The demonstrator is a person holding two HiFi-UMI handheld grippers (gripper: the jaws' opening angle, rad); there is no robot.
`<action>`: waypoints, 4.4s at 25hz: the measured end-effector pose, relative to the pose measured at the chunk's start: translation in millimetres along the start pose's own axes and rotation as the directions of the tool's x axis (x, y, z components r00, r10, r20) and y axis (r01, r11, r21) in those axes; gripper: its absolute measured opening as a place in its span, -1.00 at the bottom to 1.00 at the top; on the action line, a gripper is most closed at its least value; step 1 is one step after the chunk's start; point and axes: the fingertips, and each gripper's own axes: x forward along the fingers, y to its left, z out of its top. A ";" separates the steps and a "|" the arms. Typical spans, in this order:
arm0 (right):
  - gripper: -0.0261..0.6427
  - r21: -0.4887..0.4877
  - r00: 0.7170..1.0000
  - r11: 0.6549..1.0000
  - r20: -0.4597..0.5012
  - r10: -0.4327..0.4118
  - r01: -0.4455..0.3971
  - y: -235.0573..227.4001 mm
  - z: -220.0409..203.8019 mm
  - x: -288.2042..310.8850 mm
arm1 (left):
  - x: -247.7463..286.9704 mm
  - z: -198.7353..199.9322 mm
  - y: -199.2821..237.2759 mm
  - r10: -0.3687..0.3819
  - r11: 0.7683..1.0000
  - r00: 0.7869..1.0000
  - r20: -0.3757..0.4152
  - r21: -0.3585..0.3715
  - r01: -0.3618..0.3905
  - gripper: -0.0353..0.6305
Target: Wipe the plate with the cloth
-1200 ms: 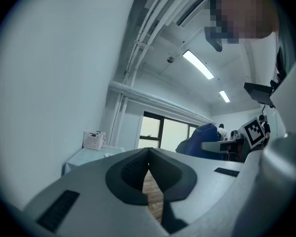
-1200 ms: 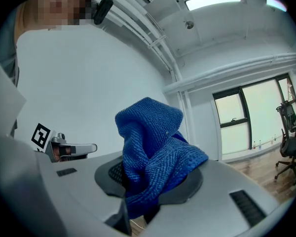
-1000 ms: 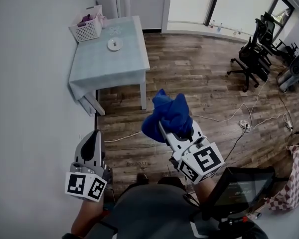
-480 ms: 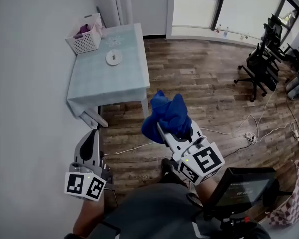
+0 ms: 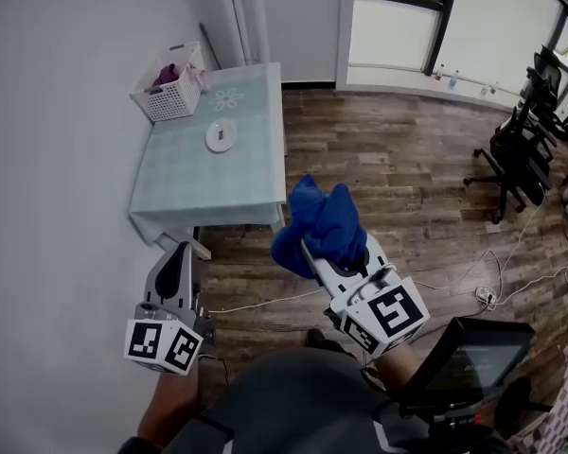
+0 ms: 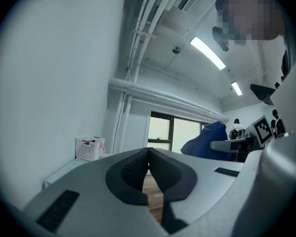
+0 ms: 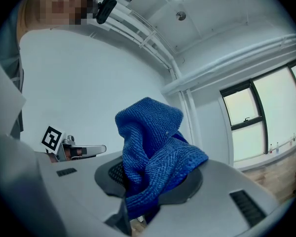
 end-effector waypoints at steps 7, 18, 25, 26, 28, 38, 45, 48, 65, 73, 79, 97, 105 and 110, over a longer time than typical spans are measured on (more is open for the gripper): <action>-0.56 0.009 0.999 0.999 -0.008 0.041 -0.041 -56.3 1.2 18.7 | 49.7 1.9 -17.1 0.028 1.000 1.000 0.001 0.004 -0.028 -0.87; -0.56 0.027 0.999 0.998 -0.012 0.050 -0.050 -94.4 -0.5 100.0 | 112.0 0.5 21.5 0.027 1.000 1.000 -0.008 0.012 -0.027 -0.87; -0.56 0.024 0.999 0.999 -0.036 0.029 -0.028 -103.1 -1.3 210.3 | 165.7 13.3 115.2 0.026 1.000 1.000 -0.012 -0.012 -0.026 -0.87; -0.55 0.022 0.999 0.999 -0.036 0.026 -0.025 -104.2 -0.5 223.1 | 171.4 15.0 124.0 0.019 1.000 1.000 -0.012 -0.019 -0.019 -0.87; -0.55 0.026 0.999 0.999 -0.039 0.023 -0.022 -104.0 0.4 240.4 | 178.2 19.2 134.8 0.008 1.000 1.000 -0.016 -0.024 -0.008 -0.87; -0.56 0.009 0.996 1.000 -0.089 0.025 -0.024 -111.4 -2.9 367.0 | 242.1 12.5 232.8 0.024 0.998 0.997 -0.072 -0.058 -0.028 -0.87; -0.56 0.027 0.990 0.998 -0.130 0.051 -0.048 -138.4 -23.2 414.4 | 285.2 -17.3 258.2 0.057 0.994 0.987 -0.148 -0.084 -0.070 -0.87; -0.56 0.032 0.987 0.998 -0.149 0.063 -0.058 -157.9 -30.7 452.0 | 313.6 -33.4 280.4 0.064 0.992 0.977 -0.205 -0.095 -0.085 -0.87; -0.56 0.013 0.906 1.000 -0.422 0.007 -0.002 -200.0 -176.8 592.9 | 405.7 -223.6 346.5 0.014 0.988 0.779 -0.626 -0.110 -0.106 -0.84; -0.55 -0.079 0.849 0.994 -0.528 0.020 -0.072 -201.0 -245.0 634.8 | 430.2 -287.2 361.8 -0.030 0.981 0.659 -0.751 -0.150 -0.126 -0.56; -0.56 -0.115 0.838 0.983 -0.543 0.057 -0.142 -191.9 -274.2 650.9 | 435.9 -298.9 352.8 -0.087 0.981 0.633 -0.769 -0.177 -0.080 -0.57; -0.55 -0.297 0.729 0.910 -0.684 0.008 -0.289 -228.9 -314.1 609.2 | 435.7 -301.4 351.9 -0.059 0.974 0.619 -0.783 -0.180 -0.136 -0.59; -0.55 -0.113 0.765 0.937 -0.614 0.195 -0.330 -174.7 -277.5 631.9 | 430.3 -307.4 354.8 -0.050 0.978 0.581 -0.812 -0.158 -0.137 -0.62; -0.55 -0.206 0.655 0.864 -0.735 0.173 -0.459 -159.1 -320.0 629.8 | 429.6 -300.4 355.6 -0.039 0.988 0.608 -0.793 -0.124 -0.097 -0.63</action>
